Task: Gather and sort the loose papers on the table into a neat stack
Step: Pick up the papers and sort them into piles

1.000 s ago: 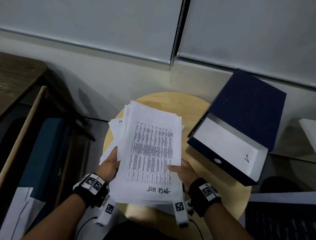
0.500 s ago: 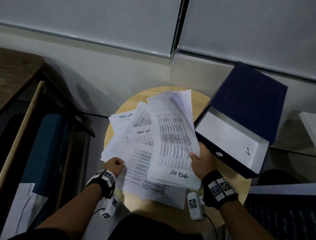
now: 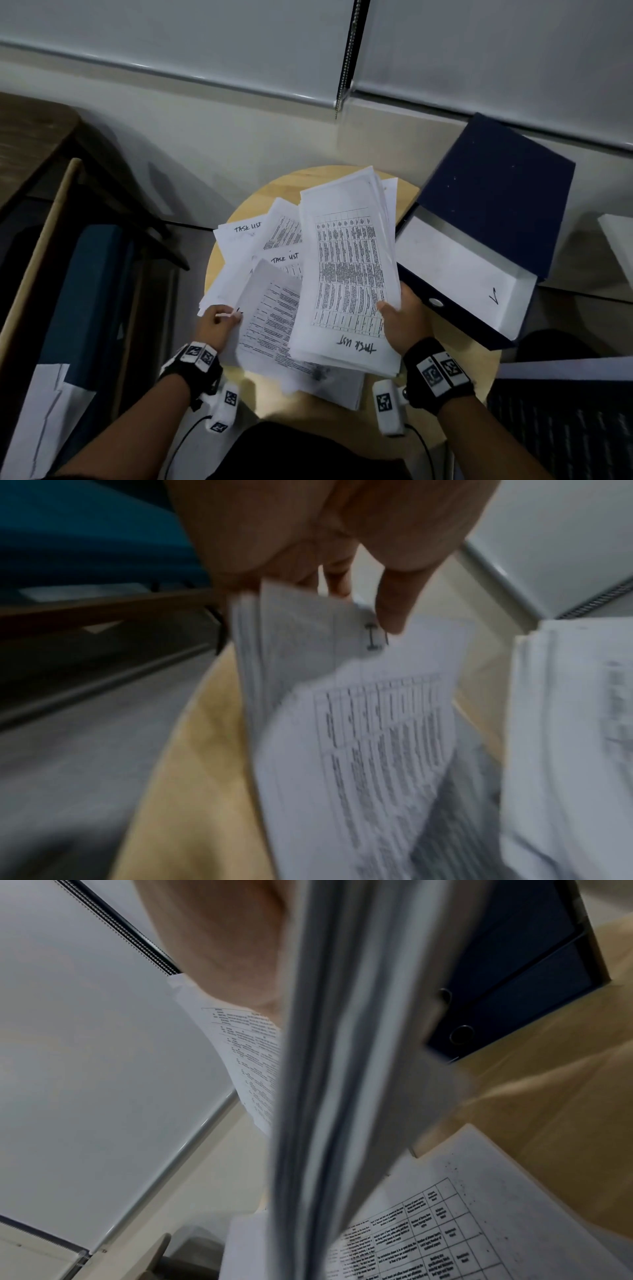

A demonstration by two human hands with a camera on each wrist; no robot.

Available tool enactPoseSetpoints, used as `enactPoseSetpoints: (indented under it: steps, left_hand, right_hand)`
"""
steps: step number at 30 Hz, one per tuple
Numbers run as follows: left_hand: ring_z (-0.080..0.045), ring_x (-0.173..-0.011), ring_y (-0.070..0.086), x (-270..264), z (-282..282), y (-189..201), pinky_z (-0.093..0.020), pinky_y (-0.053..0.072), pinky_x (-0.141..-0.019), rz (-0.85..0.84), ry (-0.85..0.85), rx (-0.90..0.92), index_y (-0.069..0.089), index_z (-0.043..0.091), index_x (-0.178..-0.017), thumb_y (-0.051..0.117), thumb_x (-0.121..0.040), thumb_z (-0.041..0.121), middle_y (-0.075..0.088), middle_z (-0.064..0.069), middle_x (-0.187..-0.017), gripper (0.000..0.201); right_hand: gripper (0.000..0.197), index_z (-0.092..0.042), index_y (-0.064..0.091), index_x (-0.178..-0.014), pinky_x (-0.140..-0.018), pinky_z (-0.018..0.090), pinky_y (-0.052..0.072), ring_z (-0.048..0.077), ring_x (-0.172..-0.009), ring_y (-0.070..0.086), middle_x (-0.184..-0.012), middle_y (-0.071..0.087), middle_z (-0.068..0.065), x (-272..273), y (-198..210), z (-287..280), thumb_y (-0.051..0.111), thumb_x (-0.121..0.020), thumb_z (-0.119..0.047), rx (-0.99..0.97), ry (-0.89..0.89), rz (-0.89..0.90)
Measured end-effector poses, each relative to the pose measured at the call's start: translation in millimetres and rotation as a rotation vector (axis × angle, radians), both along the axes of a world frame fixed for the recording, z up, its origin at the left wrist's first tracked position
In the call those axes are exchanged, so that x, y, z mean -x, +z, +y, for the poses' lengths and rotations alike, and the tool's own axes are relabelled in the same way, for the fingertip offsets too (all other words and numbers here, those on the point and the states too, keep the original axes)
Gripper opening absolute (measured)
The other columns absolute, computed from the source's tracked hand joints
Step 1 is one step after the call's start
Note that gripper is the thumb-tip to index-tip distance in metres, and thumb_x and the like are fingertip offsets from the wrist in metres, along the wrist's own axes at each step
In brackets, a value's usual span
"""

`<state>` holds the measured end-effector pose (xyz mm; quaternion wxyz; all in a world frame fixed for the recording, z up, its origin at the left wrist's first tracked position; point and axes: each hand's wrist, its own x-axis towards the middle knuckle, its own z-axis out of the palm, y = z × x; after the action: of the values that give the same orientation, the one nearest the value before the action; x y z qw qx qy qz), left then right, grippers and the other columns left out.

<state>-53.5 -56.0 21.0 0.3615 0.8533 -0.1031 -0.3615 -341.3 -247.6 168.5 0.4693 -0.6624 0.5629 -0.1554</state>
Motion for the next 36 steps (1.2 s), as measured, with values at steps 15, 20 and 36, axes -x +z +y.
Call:
enactPoseSetpoints:
  steps: [15,20,36]
  left_hand:
    - [-0.028,-0.066,0.061,7.5,18.0,4.7,-0.031,0.057,-0.056,0.216,0.388,0.175,0.065,-0.004,-0.104,0.074,-0.076,-0.003,0.065,-0.015,-0.080,0.030]
    - [-0.035,-0.077,0.068,0.4,15.1,-20.2,-0.054,0.056,-0.082,0.312,0.329,0.111,0.066,0.005,-0.094,0.087,-0.063,0.031,0.071,-0.018,-0.086,0.046]
    - [-0.030,-0.104,0.059,-18.7,-30.4,98.8,-0.031,0.039,-0.085,-0.330,0.149,0.270,0.057,-0.002,-0.119,0.053,-0.092,0.000,0.065,-0.016,-0.110,0.028]
  right_hand:
    - [0.027,-0.020,0.062,-0.107,-0.067,0.017,0.047,0.001,-0.089,0.064,-0.096,0.068,-0.014,-9.8,-5.2,3.2,0.055,-0.092,0.000,-0.060,0.043,-0.120]
    - [0.024,-0.021,0.061,-0.106,-0.067,0.020,0.048,0.013,-0.091,0.066,-0.096,0.069,-0.009,-12.6,-8.0,-0.3,0.056,-0.092,-0.002,-0.063,0.008,-0.128]
    - [0.027,-0.020,0.063,-0.111,-0.082,0.032,0.053,0.016,-0.097,0.067,-0.102,0.070,-0.006,-8.1,-10.3,-7.5,0.057,-0.092,-0.003,-0.029,-0.020,-0.189]
